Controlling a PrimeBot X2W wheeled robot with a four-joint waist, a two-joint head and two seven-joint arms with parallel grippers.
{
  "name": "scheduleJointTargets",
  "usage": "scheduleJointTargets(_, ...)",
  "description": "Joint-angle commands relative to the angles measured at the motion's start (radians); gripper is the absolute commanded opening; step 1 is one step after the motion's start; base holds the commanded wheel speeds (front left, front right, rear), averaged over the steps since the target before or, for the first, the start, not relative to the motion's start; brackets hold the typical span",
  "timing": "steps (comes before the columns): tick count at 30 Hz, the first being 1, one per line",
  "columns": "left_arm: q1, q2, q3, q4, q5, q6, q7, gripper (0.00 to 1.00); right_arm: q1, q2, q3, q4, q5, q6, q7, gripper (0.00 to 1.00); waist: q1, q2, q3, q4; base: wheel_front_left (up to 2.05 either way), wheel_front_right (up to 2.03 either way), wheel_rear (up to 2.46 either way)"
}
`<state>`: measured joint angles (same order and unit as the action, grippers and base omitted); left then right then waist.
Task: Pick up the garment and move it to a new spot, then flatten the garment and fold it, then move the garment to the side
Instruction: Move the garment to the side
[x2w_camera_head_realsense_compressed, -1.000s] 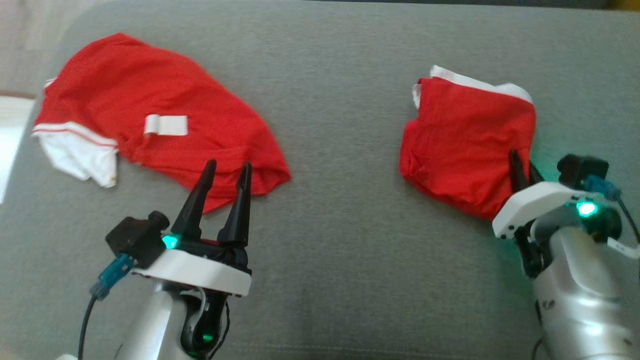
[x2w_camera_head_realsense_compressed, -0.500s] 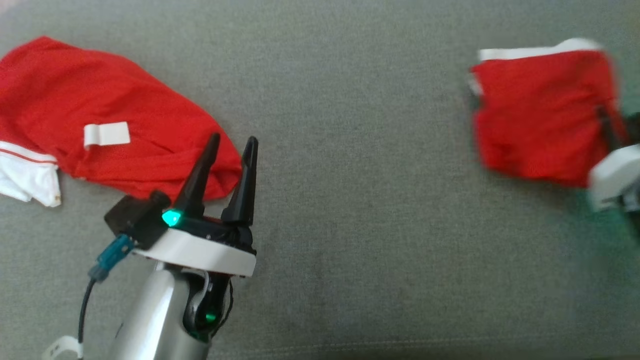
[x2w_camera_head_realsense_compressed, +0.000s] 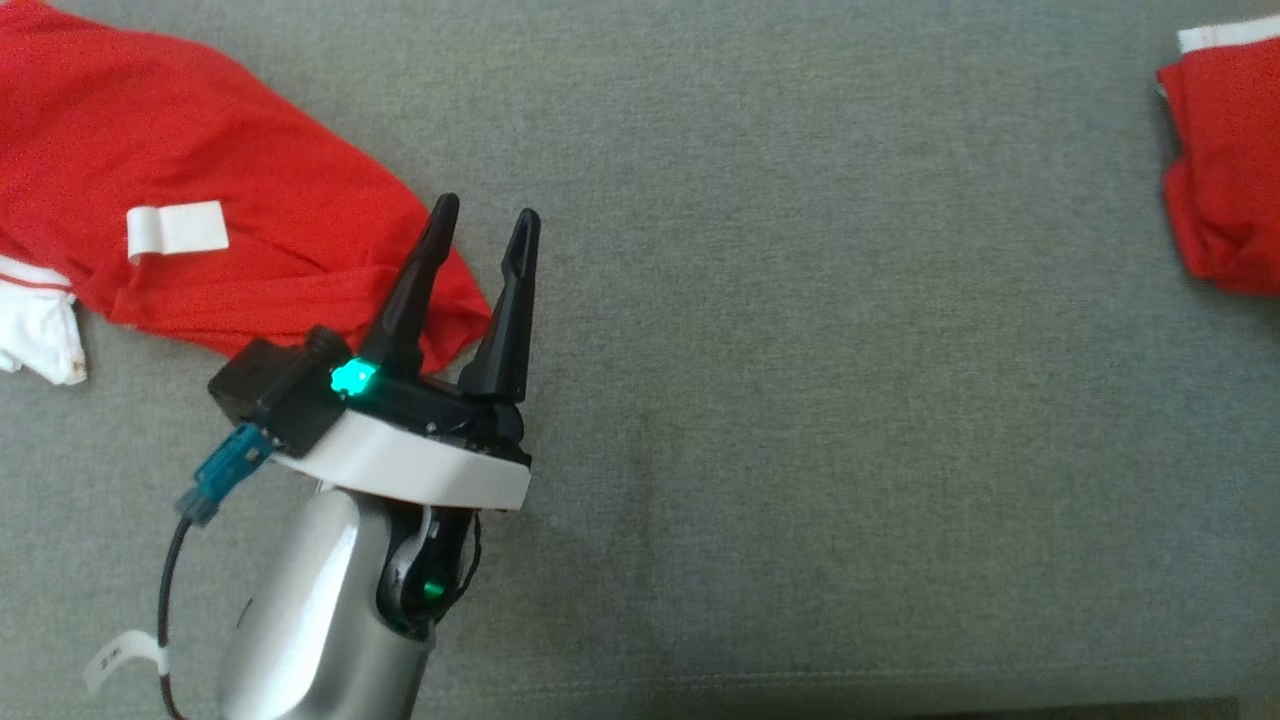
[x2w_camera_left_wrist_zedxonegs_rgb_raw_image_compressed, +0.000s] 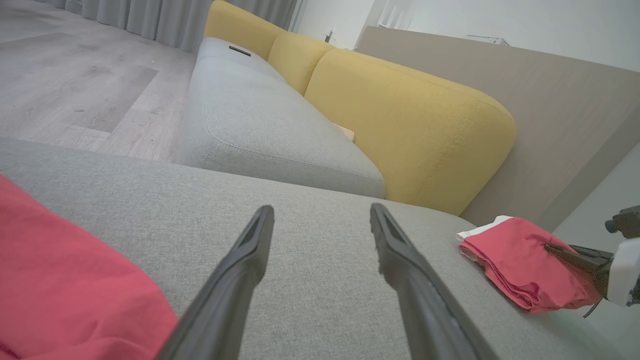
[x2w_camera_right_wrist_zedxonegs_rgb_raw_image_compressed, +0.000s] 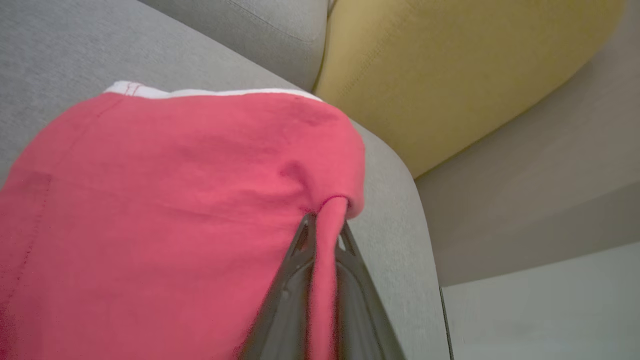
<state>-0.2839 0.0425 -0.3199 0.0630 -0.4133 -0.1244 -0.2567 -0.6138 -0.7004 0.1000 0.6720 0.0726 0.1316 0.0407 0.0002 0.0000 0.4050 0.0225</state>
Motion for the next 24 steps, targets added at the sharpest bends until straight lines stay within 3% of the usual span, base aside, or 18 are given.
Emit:
scheduleJointTargets(1, -0.026, 0.008, 0.020, -0.038, 0.010, -0.006, -0.005, 1.00, -0.012, -0.043, 0.004, -0.035, -0.009, -0.001, 0.002, 0.00, -0.0002, 0.0000, 0.006, 0.004, 0.00, 0.00, 0.00)
scheduleJointTargets(7, -0.034, 0.008, 0.016, -0.031, 0.005, -0.006, -0.005, 1.00, -0.004, -0.018, -0.053, -0.046, -0.013, -0.001, 0.025, 0.00, -0.0002, 0.0000, 0.006, 0.011, 0.00, 0.00, 0.00)
scheduleJointTargets(8, -0.033, 0.008, 0.018, -0.028, 0.005, -0.006, -0.005, 1.00, 0.001, -0.011, -0.062, -0.048, -0.012, -0.001, 0.028, 0.08, -0.0002, 0.0000, 0.002, 0.011, 0.00, 0.00, 0.00)
scheduleJointTargets(9, -0.032, 0.008, 0.019, -0.025, 0.006, -0.006, -0.005, 1.00, 0.005, -0.002, -0.073, -0.053, -0.010, -0.001, 0.028, 0.43, -0.0002, 0.0000, -0.003, 0.010, 0.00, 0.00, 0.00)
scheduleJointTargets(10, -0.030, 0.008, 0.019, -0.022, 0.006, -0.006, -0.005, 1.00, 0.008, 0.008, -0.089, -0.056, -0.008, -0.001, 0.029, 1.00, -0.0002, 0.0000, -0.010, 0.009, 0.00, 0.00, 0.00)
scheduleJointTargets(18, 0.002, 0.008, 0.027, -0.007, -0.002, -0.006, -0.005, 1.00, 0.045, 0.097, -0.116, -0.148, 0.009, -0.001, 0.036, 1.00, -0.0002, 0.0000, -0.114, 0.005, 0.00, 0.00, 0.00)
scheduleJointTargets(24, 0.068, 0.008, 0.066, -0.002, -0.004, -0.006, -0.005, 1.00, 0.079, 0.239, -0.087, -0.276, 0.048, -0.001, -0.011, 1.00, -0.0002, 0.0000, -0.230, 0.014, 0.00, 0.00, 0.00)
